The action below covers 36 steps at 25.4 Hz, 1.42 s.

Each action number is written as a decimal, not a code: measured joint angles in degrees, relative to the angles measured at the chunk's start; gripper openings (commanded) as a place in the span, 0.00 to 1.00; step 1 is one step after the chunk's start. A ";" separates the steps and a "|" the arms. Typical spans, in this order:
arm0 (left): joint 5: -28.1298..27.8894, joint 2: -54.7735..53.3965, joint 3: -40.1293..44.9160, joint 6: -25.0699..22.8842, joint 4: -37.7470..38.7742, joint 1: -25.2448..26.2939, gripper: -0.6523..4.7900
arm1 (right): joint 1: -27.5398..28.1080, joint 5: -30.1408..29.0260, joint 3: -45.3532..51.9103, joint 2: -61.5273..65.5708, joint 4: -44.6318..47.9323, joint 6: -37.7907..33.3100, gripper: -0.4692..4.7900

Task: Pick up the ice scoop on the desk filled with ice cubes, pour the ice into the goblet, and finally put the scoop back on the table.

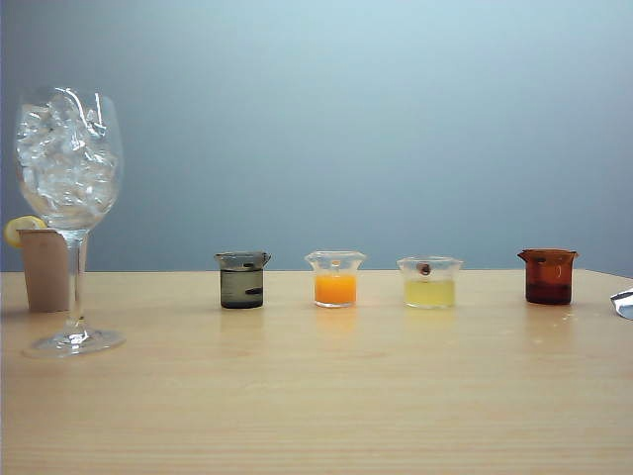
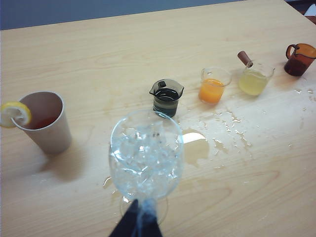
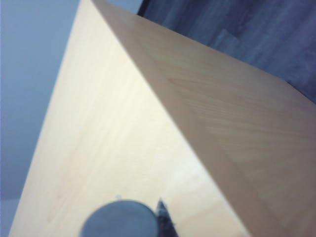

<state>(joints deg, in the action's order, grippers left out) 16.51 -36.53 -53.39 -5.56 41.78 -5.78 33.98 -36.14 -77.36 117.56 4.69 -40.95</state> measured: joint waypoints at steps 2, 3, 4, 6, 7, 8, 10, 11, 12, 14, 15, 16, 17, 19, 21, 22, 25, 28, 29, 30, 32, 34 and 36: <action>-0.02 0.00 0.00 0.00 0.00 0.00 0.11 | -0.26 -1.40 0.07 0.00 2.27 0.11 0.08; -0.02 0.00 0.00 0.00 0.00 0.00 0.11 | -0.39 -1.86 0.07 0.04 3.80 0.11 0.08; -0.02 0.00 0.00 0.00 0.00 0.00 0.11 | -0.52 -2.05 0.07 0.13 5.40 -0.07 0.08; -0.02 0.00 0.00 0.00 0.00 0.00 0.11 | -1.05 -1.97 0.07 0.33 11.80 -0.66 0.08; 0.00 0.00 0.00 0.00 0.00 0.00 0.11 | -1.07 -2.01 0.04 0.50 13.18 -0.77 0.08; -0.02 0.00 0.00 0.00 0.00 0.00 0.11 | -1.11 -2.03 0.04 0.81 14.53 -0.96 0.08; -0.02 0.00 0.00 0.00 0.00 0.00 0.11 | -1.18 -2.19 0.02 1.75 16.37 -1.46 0.08; -0.02 0.00 0.00 0.00 0.00 0.00 0.11 | -1.36 -2.23 -0.02 2.89 17.86 -2.14 0.08; -0.02 0.00 0.00 0.00 0.00 0.00 0.11 | -1.36 -2.05 -0.09 3.54 18.29 -2.60 0.08; -0.02 0.00 0.00 0.00 0.00 0.02 0.11 | -1.55 -1.99 -0.15 4.55 18.71 -3.34 0.08; -0.02 0.00 0.00 0.00 0.00 0.00 0.11 | -1.70 -2.12 -0.13 4.90 18.60 -3.58 0.08; -0.02 0.00 0.00 0.00 0.00 0.00 0.11 | -1.90 -2.38 -0.13 5.27 18.62 -3.65 0.08; -0.02 0.00 0.00 0.00 0.00 0.00 0.11 | -2.16 -2.82 -0.13 5.60 18.62 -3.69 0.08; -0.02 0.00 0.00 0.00 0.00 0.00 0.11 | -2.75 -2.89 -0.04 5.99 18.27 -3.61 0.08; 0.00 0.00 0.00 0.00 0.00 0.00 0.11 | -3.10 -2.84 -0.04 6.01 18.14 -3.21 0.17; -0.02 0.00 0.00 0.00 0.00 0.00 0.11 | -3.15 -2.71 -0.04 6.01 18.14 -3.10 0.25; -0.02 0.00 0.00 0.00 0.00 0.00 0.11 | -3.13 -1.75 0.04 6.08 18.51 -1.14 0.49; -0.02 0.00 0.00 0.00 0.00 0.00 0.11 | -2.75 -1.27 0.11 6.32 18.51 -0.09 0.70; -0.02 0.00 0.00 0.00 0.00 0.00 0.11 | -2.69 -1.25 0.15 6.32 18.53 0.04 0.76; 0.00 0.00 0.00 0.00 0.00 0.00 0.11 | -2.67 -1.22 0.13 6.32 18.58 0.13 0.84; 0.00 0.00 0.00 0.00 0.00 0.00 0.11 | -2.71 -2.05 0.13 6.32 18.56 0.11 0.84; -0.02 0.00 0.00 0.00 0.00 0.00 0.11 | -2.71 -3.61 0.13 6.32 18.56 0.11 0.84; -0.02 0.00 0.00 0.00 0.00 0.00 0.11 | -2.47 -4.55 0.13 6.29 18.12 0.11 0.84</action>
<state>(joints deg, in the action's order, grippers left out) 16.49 -36.53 -53.39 -5.56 41.78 -5.78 31.51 -40.69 -77.23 123.85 22.81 -40.84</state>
